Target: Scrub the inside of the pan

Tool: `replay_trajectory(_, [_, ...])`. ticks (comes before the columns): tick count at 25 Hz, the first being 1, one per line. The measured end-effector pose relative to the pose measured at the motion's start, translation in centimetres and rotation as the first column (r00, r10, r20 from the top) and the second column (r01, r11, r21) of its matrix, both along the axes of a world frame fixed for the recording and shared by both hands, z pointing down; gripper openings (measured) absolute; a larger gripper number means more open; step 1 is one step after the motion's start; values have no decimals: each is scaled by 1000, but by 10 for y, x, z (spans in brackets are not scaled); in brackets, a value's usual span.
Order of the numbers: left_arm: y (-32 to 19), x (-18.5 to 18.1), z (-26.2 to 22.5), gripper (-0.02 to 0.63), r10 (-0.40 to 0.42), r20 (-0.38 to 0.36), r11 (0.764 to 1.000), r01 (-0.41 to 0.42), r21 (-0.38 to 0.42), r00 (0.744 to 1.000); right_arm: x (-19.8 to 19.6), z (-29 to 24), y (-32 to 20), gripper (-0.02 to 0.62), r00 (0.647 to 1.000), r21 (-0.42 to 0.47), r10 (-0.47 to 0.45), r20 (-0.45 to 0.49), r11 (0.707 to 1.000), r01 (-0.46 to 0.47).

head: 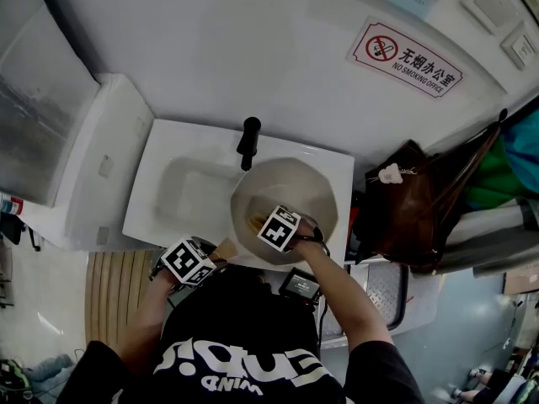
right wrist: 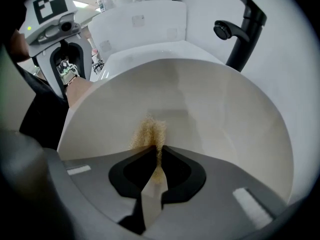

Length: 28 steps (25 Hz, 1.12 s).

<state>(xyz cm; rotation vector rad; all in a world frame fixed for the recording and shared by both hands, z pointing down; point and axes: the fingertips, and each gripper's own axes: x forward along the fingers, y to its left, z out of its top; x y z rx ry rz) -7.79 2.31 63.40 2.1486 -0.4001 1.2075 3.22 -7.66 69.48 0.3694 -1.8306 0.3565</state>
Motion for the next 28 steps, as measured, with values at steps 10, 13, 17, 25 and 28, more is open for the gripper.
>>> replay_trajectory(10, [0,-1,2,164,-5,-3,1000,5,-11,1000,9,-2,-42,39,997,114,78,-19,991,-75])
replay_trajectory(13, [0,-1,2,164,-7,-5,1000,7,-10,1000,19,-3,-53,40,994,142,102,-31,985,-96])
replay_trajectory(17, [0,-1,2,163,-11,-9,1000,10,-11,1000,35,-4,-62,39,990,170,128,-53,978,-117])
replay_trajectory(25, [0,-1,2,163,-6,-16,1000,6,-13,1000,57,-7,-63,39,983,196,169,-75,969,-152])
replay_trajectory(28, [0,-1,2,163,-7,-16,1000,7,-11,1000,51,-13,-64,39,983,214,179,-36,962,-168])
